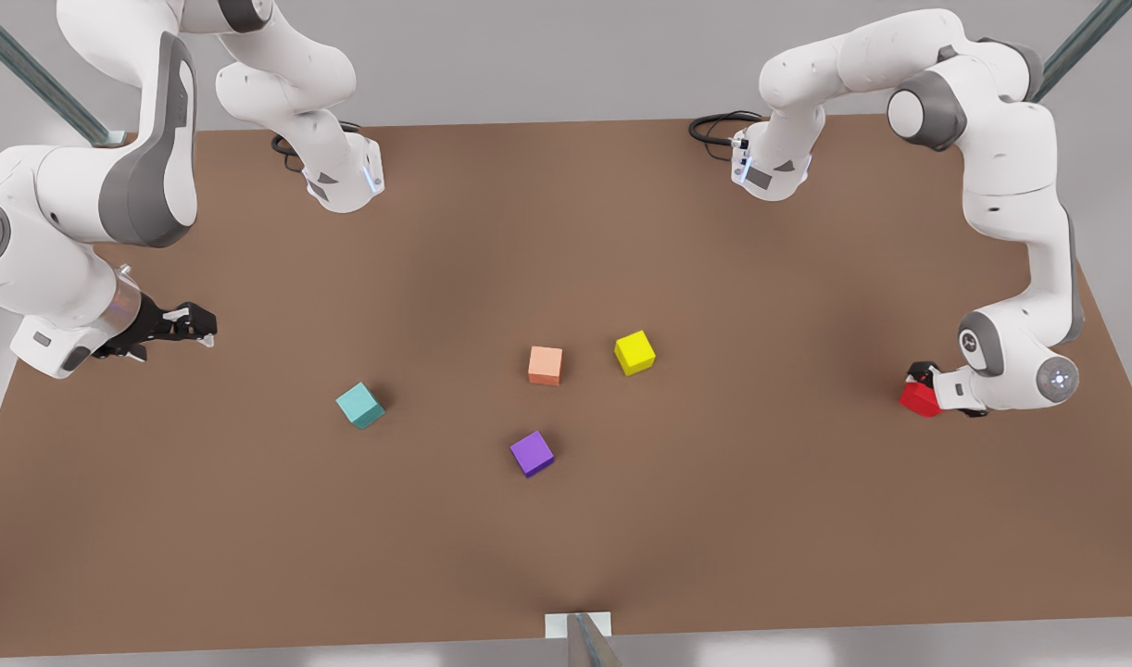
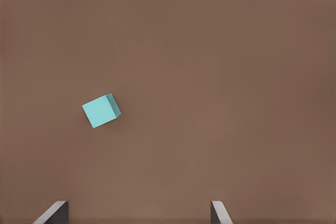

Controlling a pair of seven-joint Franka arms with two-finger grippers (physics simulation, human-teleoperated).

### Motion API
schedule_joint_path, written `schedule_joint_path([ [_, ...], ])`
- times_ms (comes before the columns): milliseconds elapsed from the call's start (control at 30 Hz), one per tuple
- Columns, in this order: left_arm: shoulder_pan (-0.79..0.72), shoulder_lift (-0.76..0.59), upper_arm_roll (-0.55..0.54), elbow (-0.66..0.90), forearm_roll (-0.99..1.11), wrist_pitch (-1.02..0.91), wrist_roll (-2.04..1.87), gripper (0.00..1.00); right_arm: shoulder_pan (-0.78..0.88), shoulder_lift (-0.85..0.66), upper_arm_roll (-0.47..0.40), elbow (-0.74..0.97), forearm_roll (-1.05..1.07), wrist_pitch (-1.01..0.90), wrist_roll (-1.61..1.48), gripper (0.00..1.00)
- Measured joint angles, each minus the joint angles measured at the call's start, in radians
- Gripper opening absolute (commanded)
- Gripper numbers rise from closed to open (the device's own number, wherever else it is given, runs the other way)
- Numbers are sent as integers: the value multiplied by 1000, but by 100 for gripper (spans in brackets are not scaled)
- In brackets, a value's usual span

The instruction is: Pick up red wooden cube and pass to hand red wooden cube and place in blue wooden cube

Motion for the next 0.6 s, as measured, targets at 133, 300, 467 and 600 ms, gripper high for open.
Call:
schedule_joint_path([
  [133,-1,12,0,1,0,7,0,100,0,0,0,-6,0,0,-3,100],
  [300,-2,18,-1,1,2,17,-2,51,0,-1,0,-8,1,-1,-6,100],
  [467,-16,-3,-7,94,-99,-76,-22,51,-3,20,1,4,23,1,-14,100],
  [600,-8,3,-119,174,-535,-388,-73,51,-9,299,16,115,401,-25,-141,100],
])
